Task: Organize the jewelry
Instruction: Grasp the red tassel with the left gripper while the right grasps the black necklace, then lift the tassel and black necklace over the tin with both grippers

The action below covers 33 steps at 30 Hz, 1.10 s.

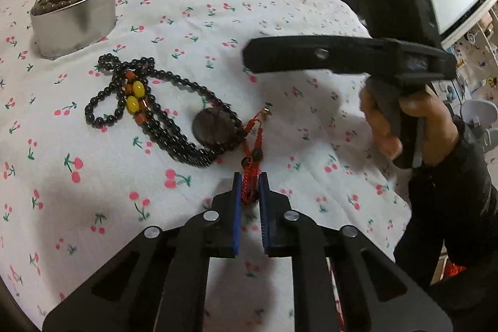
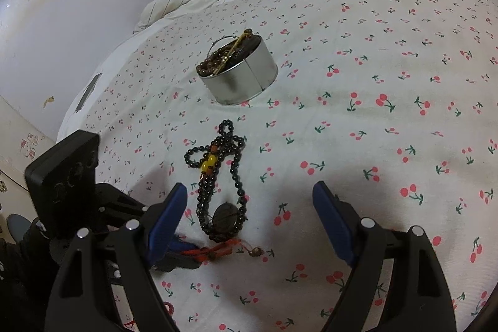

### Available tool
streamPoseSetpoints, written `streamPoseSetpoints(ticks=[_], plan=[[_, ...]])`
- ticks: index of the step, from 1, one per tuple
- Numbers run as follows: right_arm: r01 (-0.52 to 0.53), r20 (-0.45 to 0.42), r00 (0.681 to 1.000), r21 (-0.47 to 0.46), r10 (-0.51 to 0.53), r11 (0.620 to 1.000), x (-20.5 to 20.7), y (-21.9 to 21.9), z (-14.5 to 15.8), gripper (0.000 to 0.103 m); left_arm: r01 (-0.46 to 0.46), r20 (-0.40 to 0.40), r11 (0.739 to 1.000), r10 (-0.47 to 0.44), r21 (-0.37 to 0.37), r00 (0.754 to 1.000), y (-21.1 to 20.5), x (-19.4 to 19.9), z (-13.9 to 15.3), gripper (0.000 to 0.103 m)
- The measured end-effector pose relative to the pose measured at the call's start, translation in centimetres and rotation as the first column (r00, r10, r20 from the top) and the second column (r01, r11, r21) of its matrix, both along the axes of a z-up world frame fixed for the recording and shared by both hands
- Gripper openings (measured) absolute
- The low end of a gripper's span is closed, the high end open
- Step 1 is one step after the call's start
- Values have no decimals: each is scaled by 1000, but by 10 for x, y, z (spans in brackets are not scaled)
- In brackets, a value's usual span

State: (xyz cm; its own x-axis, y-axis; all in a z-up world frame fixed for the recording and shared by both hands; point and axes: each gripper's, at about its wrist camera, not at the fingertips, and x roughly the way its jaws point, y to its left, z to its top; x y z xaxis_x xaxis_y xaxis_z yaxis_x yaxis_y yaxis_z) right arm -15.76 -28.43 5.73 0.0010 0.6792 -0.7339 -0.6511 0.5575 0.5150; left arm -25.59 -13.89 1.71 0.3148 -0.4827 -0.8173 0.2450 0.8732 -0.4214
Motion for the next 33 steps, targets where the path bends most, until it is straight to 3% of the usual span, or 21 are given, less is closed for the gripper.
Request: streamPoseSetpoints(ticks=[8, 16, 23, 26, 30, 32, 33], plan=[[-25, 47, 999, -9, 26, 1000, -10, 15, 3, 80, -19, 5, 1000, 19, -7, 1000, 20, -22, 15, 10], [-85, 124, 987, -114, 99, 990, -28, 44, -7, 80, -82, 24, 997, 82, -3, 996, 54, -36, 27, 10], [-182, 196, 954, -226, 228, 957, -56, 73, -19, 80, -161, 38, 987, 162, -28, 986, 88, -44, 33, 10], [-211, 122, 965, -170, 233, 963, -52, 67, -20, 80, -172, 41, 984, 173, -43, 984, 91, -43, 32, 10], [-152, 9, 988, -88, 154, 984, -33, 53, -25, 79, -167, 40, 985, 169, -52, 985, 91, -40, 28, 10], [-123, 11, 992, -98, 125, 988, -31, 56, -27, 77, -170, 41, 984, 173, -55, 984, 92, -38, 26, 10], [-130, 53, 989, -128, 138, 983, -38, 62, -25, 77, -173, 42, 983, 176, -58, 984, 94, -41, 26, 10]])
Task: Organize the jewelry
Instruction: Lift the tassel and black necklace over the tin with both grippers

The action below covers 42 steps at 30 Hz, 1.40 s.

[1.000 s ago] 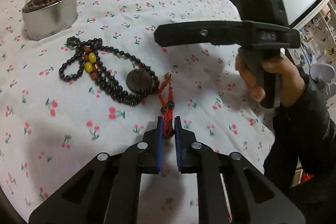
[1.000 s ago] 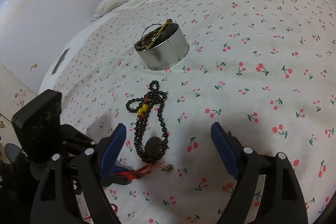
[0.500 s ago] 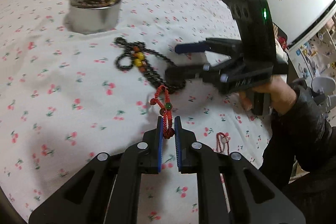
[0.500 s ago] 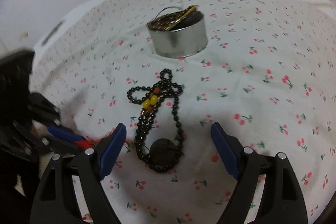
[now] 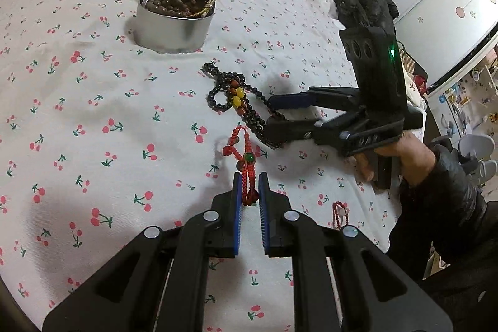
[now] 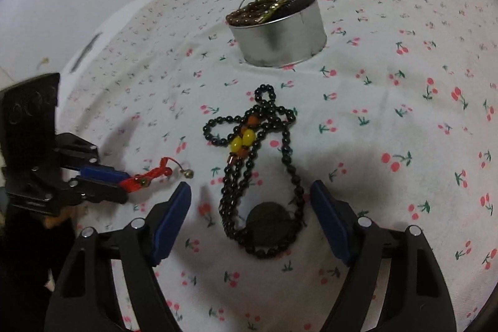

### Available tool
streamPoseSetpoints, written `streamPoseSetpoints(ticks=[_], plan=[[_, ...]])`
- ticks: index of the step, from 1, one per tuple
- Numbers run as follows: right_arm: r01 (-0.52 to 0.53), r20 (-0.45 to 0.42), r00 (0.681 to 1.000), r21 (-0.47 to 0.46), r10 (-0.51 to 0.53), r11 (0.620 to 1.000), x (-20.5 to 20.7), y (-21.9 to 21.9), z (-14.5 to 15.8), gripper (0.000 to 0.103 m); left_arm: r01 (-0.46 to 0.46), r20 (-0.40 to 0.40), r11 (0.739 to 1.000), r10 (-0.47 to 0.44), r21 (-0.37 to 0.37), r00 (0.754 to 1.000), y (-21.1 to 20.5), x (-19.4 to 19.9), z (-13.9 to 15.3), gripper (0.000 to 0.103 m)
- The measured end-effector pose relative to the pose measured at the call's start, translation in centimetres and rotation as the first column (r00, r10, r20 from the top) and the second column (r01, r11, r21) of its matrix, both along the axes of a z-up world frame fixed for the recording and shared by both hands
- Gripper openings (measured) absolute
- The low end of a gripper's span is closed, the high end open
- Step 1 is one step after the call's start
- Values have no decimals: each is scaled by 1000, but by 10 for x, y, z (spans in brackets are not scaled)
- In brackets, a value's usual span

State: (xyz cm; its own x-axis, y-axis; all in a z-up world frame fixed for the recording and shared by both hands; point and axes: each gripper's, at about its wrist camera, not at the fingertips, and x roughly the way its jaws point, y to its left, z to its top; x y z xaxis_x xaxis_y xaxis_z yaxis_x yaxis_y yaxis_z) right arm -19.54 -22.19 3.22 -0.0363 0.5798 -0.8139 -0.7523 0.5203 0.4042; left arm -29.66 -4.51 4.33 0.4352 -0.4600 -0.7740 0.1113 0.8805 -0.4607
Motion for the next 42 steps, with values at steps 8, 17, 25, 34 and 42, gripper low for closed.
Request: streamPoseSetpoints(ticks=[8, 17, 25, 34, 42], plan=[[-61, 169, 982, -120, 81, 991, -27, 25, 3, 11, -17, 16, 1000, 17, -5, 1000, 5, -3, 7, 10], [81, -191, 981, 235, -36, 969, 11, -13, 21, 7, -28, 71, 999, 29, -16, 997, 14, 6, 28, 10], [157, -185, 978, 364, -94, 918, 26, -34, 57, 7, -55, 122, 998, 56, -7, 991, 30, 19, 53, 10], [93, -70, 995, 475, -68, 875, 49, -9, 130, 7, -34, 179, 998, 25, 46, 984, 31, 58, 86, 10], [51, 27, 997, 513, -75, 857, 77, 21, 185, 7, -77, 169, 995, 64, 68, 984, 35, 115, 73, 10]])
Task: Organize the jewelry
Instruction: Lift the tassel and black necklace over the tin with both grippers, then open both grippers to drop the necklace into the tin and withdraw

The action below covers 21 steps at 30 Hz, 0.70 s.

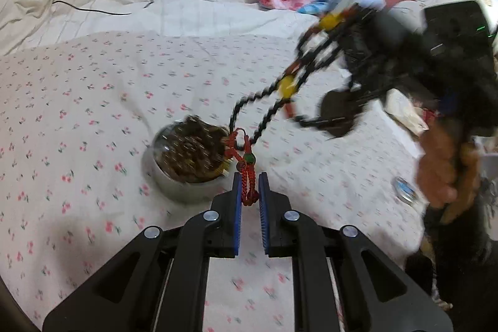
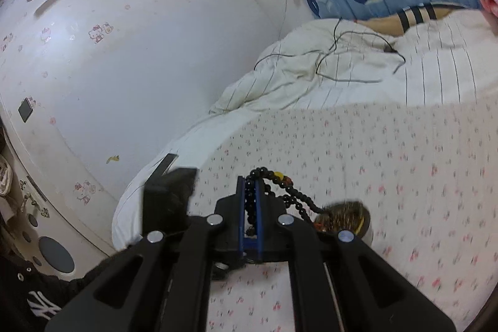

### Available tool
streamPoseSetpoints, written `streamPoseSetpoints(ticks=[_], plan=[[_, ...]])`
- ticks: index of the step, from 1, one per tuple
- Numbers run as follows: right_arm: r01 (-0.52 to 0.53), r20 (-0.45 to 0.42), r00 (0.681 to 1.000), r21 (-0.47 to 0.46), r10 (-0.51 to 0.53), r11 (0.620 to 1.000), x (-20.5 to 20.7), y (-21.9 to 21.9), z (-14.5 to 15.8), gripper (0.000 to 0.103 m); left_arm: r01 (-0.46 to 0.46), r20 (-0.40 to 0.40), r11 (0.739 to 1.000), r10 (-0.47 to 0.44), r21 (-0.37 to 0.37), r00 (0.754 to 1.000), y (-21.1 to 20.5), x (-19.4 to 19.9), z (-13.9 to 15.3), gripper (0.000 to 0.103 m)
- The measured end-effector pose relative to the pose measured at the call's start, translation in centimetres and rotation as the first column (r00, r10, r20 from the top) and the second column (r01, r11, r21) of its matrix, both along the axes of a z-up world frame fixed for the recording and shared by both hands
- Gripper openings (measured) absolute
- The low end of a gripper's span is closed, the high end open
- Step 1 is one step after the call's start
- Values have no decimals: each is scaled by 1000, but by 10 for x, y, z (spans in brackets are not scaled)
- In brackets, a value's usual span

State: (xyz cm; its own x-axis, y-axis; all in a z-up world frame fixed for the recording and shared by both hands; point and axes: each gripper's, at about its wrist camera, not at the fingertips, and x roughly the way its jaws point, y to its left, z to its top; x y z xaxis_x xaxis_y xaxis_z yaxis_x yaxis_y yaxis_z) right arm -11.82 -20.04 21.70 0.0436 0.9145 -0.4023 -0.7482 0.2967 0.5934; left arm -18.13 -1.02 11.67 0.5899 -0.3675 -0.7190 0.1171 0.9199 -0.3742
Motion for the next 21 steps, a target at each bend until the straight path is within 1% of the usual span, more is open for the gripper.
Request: streamPoseSetpoints(ticks=[2, 4, 5, 6, 8, 9, 12, 14, 15, 16, 17, 18, 20, 21], plan=[[5, -1, 1000, -20, -5, 1000, 8, 11, -2, 7, -32, -4, 999, 32, -7, 999, 4, 13, -10, 10], [11, -17, 1000, -52, -11, 999, 16, 22, -13, 7, -57, -11, 998, 57, 7, 998, 6, 22, -20, 10], [18, -30, 999, -78, -21, 997, 21, 28, -23, 7, -69, -24, 998, 69, 2, 997, 7, 28, -28, 10], [22, -50, 998, -103, -27, 994, 26, 33, -34, 7, -90, -38, 996, 90, 18, 995, 8, 34, -35, 10], [36, -77, 996, -156, -48, 987, 35, 40, -59, 7, -104, -49, 994, 106, 26, 993, 9, 38, -46, 11], [37, -94, 994, -180, -54, 983, 38, 44, -72, 7, -112, -57, 993, 113, 30, 992, 9, 40, -51, 14], [37, -128, 989, -241, -70, 970, 46, 51, -104, 7, -127, -60, 991, 130, 48, 990, 10, 38, -62, 30], [33, -143, 987, -264, -73, 964, 47, 54, -119, 7, -107, -48, 990, 112, 87, 993, 8, 34, -60, 34], [30, -152, 986, -271, -74, 962, 49, 57, -126, 7, -99, -42, 990, 103, 102, 994, 8, 32, -58, 42], [28, -157, 985, -274, -73, 961, 49, 57, -130, 7, -103, -37, 986, 109, 133, 993, 7, 29, -54, 58], [25, -162, 984, -281, -73, 959, 50, 60, -135, 7, -120, -33, 978, 128, 168, 991, 9, 27, -50, 63], [21, -166, 984, -283, -70, 959, 50, 62, -138, 7, -131, -21, 974, 137, 183, 990, 9, 25, -47, 67], [8, -166, 984, -291, -59, 957, 49, 68, -140, 7, -137, 0, 972, 140, 191, 990, 13, 17, -38, 70], [-2, -163, 985, -301, -50, 954, 47, 71, -141, 7, -153, 6, 965, 155, 212, 988, 15, 14, -34, 72]])
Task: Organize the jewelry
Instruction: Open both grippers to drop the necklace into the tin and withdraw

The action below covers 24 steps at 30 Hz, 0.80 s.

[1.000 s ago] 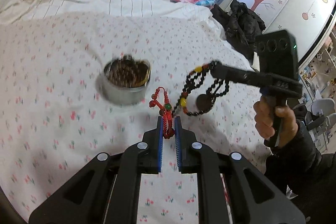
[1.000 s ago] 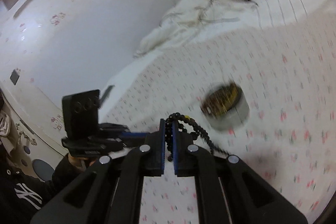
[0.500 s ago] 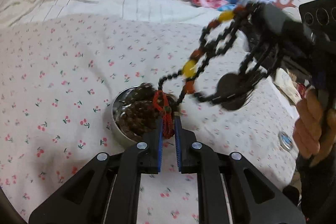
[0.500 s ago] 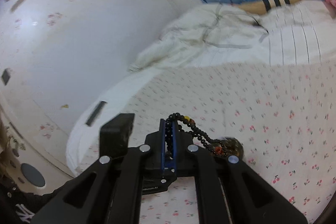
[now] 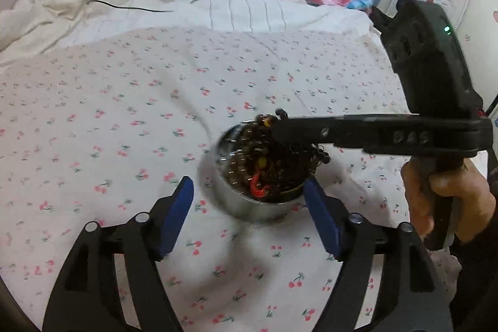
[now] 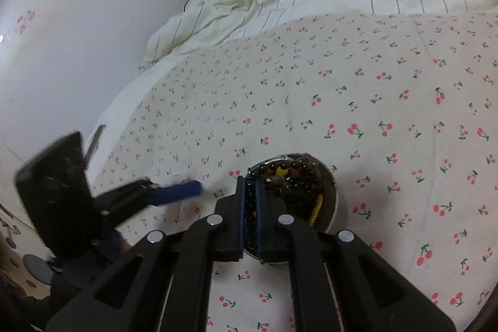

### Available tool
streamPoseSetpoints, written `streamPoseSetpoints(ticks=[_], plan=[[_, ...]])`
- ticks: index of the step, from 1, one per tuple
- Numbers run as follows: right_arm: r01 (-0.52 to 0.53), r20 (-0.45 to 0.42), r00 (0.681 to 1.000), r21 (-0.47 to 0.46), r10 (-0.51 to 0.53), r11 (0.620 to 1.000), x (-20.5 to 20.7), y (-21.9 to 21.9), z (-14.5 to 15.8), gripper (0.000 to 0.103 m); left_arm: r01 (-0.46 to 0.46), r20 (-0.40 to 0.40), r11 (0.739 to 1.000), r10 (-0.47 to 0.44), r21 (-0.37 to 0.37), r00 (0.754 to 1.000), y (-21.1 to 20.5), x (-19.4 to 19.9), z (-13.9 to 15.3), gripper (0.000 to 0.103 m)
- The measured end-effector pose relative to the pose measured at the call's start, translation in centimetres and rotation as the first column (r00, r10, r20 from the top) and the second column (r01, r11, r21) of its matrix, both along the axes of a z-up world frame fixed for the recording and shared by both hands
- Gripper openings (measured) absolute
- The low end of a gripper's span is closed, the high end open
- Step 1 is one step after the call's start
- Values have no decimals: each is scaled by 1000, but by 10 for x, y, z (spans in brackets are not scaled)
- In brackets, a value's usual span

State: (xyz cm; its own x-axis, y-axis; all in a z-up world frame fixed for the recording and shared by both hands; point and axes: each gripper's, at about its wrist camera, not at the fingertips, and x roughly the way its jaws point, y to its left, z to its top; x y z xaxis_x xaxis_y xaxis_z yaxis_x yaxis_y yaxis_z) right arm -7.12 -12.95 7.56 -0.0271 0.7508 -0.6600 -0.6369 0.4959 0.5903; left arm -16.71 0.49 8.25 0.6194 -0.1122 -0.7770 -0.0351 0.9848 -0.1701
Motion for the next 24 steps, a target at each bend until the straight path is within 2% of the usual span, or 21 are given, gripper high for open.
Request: streamPoseSetpoints(ticks=[2, 4, 5, 7, 9, 10, 11, 16, 24], plan=[[-30, 13, 999, -49, 31, 998, -5, 10, -2, 7, -28, 21, 998, 27, 51, 999, 2, -8, 7, 74], [-60, 49, 996, -148, 68, 987, -13, 21, -8, 10, -60, 34, 992, 57, 110, 998, 0, -17, 13, 75], [-69, 53, 995, -171, 79, 983, -16, 21, -11, 21, -77, 40, 986, 72, 145, 997, -2, -21, 14, 75], [-78, 85, 992, -205, 97, 976, -23, 23, -9, 35, -98, 45, 976, 91, 193, 995, -7, -26, 17, 77], [-86, 113, 987, -221, 113, 972, -30, 24, -5, 44, -106, 45, 967, 99, 232, 994, -11, -32, 19, 77], [-82, 140, 983, -235, 117, 969, -34, 24, -1, 54, -107, 46, 964, 99, 242, 994, -14, -33, 20, 77], [-81, 161, 979, -247, 124, 966, -37, 24, 1, 57, -107, 47, 962, 98, 252, 994, -16, -35, 20, 77], [-67, 204, 971, -254, 121, 965, -46, 19, 13, 57, -103, 60, 952, 89, 287, 994, -27, -40, 25, 77], [-28, 227, 971, -216, 78, 976, -54, 0, 26, 60, -103, 85, 936, 79, 337, 993, -38, -43, 30, 77]])
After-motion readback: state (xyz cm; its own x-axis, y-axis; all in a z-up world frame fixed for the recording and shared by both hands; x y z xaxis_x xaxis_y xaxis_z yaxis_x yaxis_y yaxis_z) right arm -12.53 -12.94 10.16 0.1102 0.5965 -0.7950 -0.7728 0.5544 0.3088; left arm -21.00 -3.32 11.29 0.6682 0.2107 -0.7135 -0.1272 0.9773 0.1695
